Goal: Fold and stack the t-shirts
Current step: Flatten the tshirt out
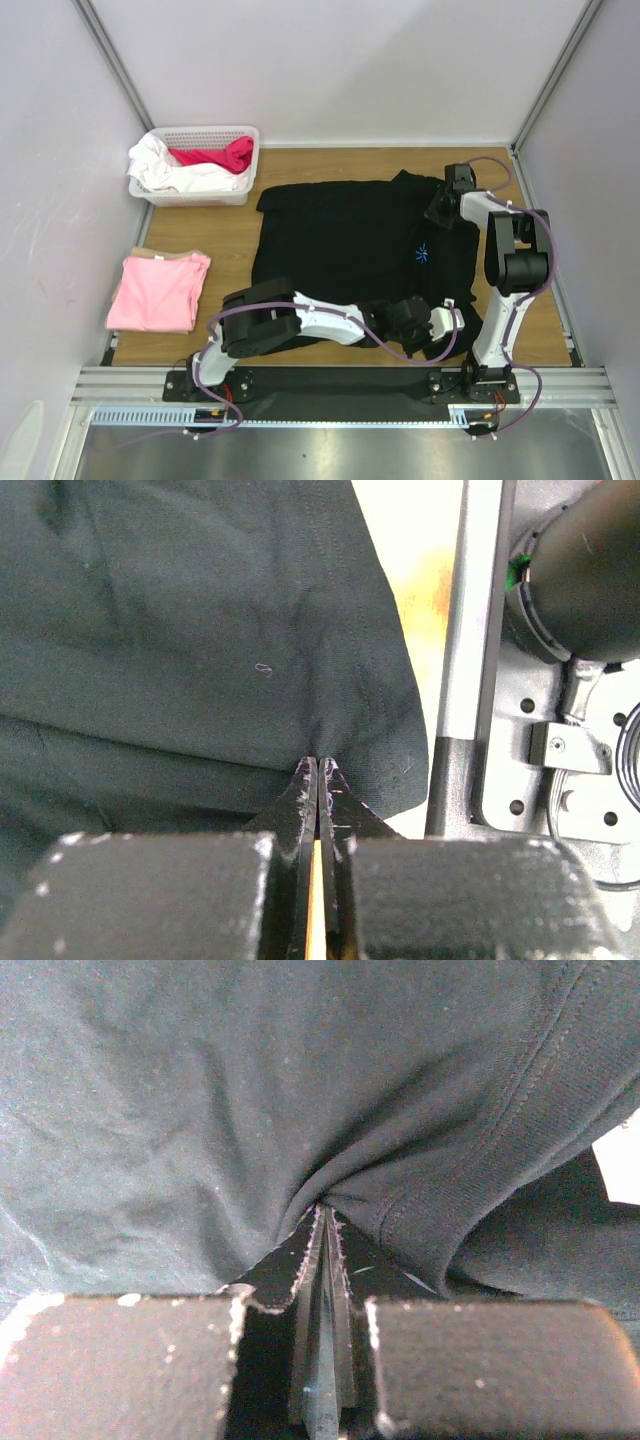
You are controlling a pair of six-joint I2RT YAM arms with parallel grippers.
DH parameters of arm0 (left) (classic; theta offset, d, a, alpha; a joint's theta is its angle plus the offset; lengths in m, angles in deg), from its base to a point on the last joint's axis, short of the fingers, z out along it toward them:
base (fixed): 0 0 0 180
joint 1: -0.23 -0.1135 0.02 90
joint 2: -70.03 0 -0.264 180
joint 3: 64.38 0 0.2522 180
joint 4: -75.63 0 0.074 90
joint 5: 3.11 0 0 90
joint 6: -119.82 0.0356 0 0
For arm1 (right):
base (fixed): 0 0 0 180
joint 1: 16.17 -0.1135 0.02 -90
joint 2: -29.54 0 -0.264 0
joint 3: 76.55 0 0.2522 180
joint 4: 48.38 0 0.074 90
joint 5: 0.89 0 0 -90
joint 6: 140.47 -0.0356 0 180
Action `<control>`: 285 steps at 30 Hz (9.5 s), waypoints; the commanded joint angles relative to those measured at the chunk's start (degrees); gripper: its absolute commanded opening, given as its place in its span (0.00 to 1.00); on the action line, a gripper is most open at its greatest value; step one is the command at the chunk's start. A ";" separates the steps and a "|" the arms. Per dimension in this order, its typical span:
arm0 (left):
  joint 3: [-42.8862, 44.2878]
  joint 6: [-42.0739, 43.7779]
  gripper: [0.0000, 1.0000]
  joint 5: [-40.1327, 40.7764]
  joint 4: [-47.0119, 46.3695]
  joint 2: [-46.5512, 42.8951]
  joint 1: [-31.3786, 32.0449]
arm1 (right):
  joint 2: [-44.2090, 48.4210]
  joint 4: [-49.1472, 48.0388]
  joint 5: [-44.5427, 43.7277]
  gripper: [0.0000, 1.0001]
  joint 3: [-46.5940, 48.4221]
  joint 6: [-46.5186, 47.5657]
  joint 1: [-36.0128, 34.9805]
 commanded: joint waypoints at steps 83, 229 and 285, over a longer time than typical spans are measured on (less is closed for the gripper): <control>-38.65 -26.57 0.82 15.90 -0.77 -44.44 -40.18 | 37.84 29.38 -13.99 0.00 -40.31 -22.58 -25.10; 22.08 -5.22 0.91 0.88 42.47 -15.62 -50.56 | 21.05 22.26 -2.47 0.65 -16.33 16.62 -16.33; 14.52 0.15 0.91 7.72 40.71 -12.54 -40.98 | 10.06 6.53 1.66 0.00 -2.01 27.17 -9.39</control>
